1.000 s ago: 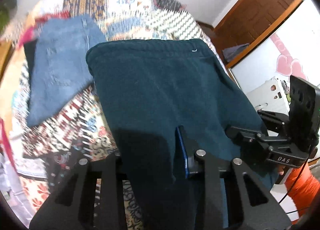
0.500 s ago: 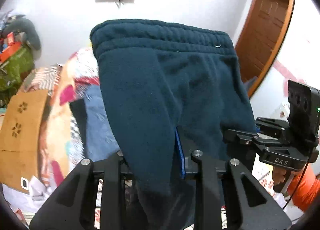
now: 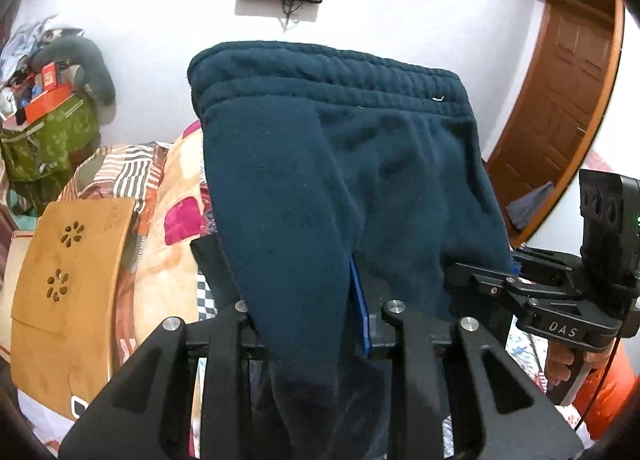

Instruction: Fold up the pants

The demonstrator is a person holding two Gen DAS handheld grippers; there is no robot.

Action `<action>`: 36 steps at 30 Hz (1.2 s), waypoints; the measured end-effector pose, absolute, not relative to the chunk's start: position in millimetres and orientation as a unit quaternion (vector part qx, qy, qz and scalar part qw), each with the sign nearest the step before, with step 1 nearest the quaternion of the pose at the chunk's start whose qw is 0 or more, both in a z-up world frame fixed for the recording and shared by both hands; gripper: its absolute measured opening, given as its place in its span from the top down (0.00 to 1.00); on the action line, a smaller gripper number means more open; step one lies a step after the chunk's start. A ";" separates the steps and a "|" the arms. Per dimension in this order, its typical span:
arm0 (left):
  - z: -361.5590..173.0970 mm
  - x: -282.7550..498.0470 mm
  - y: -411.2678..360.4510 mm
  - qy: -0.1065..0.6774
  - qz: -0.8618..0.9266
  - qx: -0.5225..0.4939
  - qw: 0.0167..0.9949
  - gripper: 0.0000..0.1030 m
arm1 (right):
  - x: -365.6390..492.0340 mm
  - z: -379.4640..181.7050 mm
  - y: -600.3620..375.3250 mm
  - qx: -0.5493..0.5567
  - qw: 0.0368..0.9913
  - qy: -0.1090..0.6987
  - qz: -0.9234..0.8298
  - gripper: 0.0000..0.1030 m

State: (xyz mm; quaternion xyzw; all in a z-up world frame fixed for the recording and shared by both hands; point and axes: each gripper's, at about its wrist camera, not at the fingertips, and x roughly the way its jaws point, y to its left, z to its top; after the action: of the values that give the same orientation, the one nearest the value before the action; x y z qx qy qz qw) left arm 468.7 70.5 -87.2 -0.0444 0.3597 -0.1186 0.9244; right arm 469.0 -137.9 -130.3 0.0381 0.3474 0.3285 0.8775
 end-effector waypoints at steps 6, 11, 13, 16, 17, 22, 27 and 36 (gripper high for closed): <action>-132.5 523.9 84.4 0.392 -0.109 -0.056 0.912 0.73 | 520.0 -163.3 -110.5 0.032 0.866 0.381 0.322 0.78; -182.3 574.2 90.8 0.427 -0.101 -0.059 0.896 0.73 | 555.2 -191.8 -90.5 0.004 0.859 0.409 0.309 0.78; -202.4 590.5 90.3 0.445 -0.096 -0.060 0.888 0.73 | 569.2 -204.6 -86.2 -0.006 0.854 0.425 0.301 0.78; -239.5 614.0 92.3 0.481 -0.092 -0.076 0.869 0.73 | 590.6 -229.3 -82.9 -0.007 0.839 0.466 0.280 0.78; -247.5 620.8 93.7 0.491 -0.088 -0.079 0.863 0.73 | 594.8 -236.9 -82.2 -0.011 0.834 0.480 0.271 0.77; -257.6 620.0 98.7 0.493 -0.080 -0.104 0.860 0.66 | 588.7 -253.6 -83.6 -0.036 0.834 0.489 0.253 0.72; -238.9 587.6 106.8 0.498 -0.051 -0.071 0.863 0.66 | 565.2 -237.6 -92.1 -0.057 0.848 0.472 0.234 0.69; -120.8 453.4 87.7 0.385 -0.053 -0.019 0.921 0.66 | 457.7 -129.3 -122.8 -0.051 0.902 0.339 0.262 0.66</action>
State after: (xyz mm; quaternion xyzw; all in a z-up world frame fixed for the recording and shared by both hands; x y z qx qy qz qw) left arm 453.4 87.7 -120.8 -0.0191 0.3846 -0.0528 0.9214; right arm 457.7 -122.8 -129.3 -0.0513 0.3388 0.2620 0.9022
